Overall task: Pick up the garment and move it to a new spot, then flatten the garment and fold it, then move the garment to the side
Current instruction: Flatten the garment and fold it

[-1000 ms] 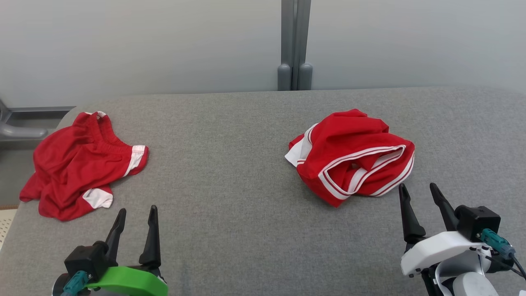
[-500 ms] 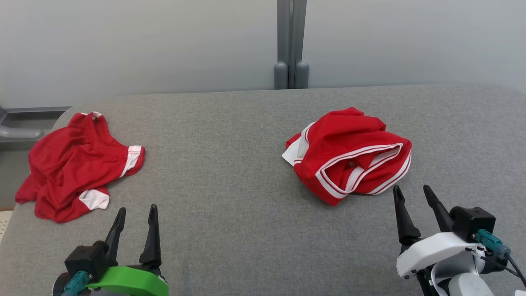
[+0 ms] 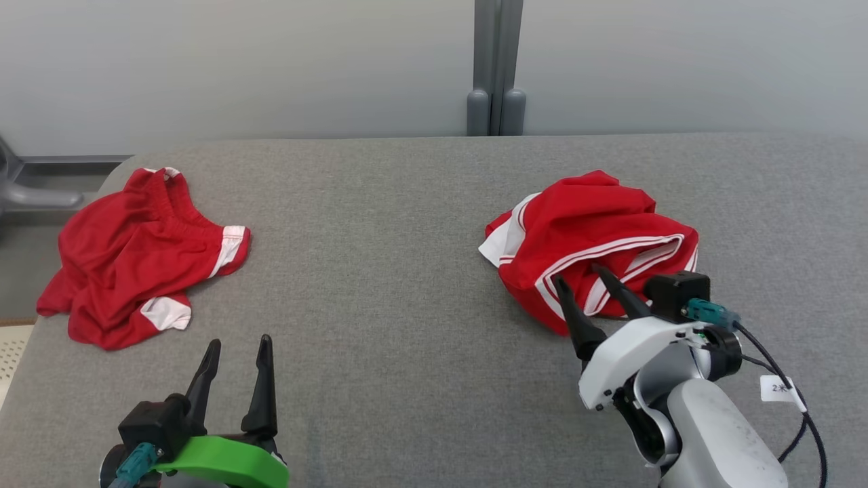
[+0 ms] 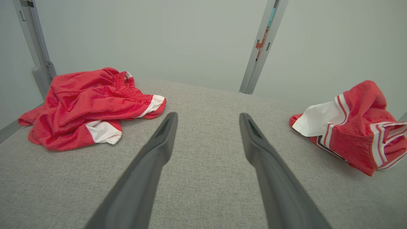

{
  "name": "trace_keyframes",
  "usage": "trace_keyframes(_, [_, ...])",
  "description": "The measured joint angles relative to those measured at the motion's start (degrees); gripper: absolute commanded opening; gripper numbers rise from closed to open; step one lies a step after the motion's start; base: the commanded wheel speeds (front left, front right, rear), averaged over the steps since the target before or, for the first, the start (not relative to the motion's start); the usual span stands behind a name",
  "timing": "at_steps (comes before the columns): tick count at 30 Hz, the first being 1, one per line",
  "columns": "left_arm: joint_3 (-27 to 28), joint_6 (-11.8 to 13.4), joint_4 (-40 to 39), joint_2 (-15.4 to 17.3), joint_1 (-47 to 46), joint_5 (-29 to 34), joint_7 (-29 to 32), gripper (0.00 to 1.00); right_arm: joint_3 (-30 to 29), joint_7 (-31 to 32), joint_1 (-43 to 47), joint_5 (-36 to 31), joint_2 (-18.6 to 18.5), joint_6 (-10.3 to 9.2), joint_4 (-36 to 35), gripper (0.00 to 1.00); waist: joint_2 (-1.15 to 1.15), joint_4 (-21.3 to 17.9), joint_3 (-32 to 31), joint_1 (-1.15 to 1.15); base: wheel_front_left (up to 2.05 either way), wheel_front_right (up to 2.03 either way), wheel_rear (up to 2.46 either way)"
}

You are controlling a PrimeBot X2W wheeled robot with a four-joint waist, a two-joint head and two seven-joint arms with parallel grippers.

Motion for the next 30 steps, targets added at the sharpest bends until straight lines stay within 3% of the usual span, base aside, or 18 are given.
trace_keyframes(14, [-1.33,-1.03,1.37,-0.10,-1.47,0.00,0.02,1.00,8.09,0.75,-12.99,10.40,-0.02,-0.01,21.15,1.00,0.00,4.91,1.50,0.00,0.00,0.00,0.00])
trace_keyframes(15, [-1.43,-1.16,1.45,-0.10,-1.59,0.00,0.01,1.00,8.58,0.30,-13.57,10.89,-0.03,-0.01,22.01,0.36,0.00,5.19,1.55,0.00,0.00,0.00,0.00])
trace_keyframes(16, [-1.54,-1.20,1.55,-0.10,-1.66,0.01,0.01,1.00,9.27,-0.90,-14.49,10.94,-0.04,-0.01,22.97,0.00,0.00,5.57,1.59,0.00,0.00,0.00,0.00])
trace_keyframes(23, [-1.66,-1.08,1.52,-0.11,-1.68,0.01,0.01,1.00,12.81,-7.61,-19.98,12.05,-0.04,-0.01,23.93,0.00,0.00,6.61,1.00,0.00,0.00,0.00,0.00])
trace_keyframes(30, [-1.27,-0.62,0.59,0.05,-1.69,-0.03,0.01,1.00,16.59,-10.16,-30.34,14.29,-0.03,-0.01,21.06,0.00,0.00,6.12,1.00,0.00,0.00,0.00,0.00])
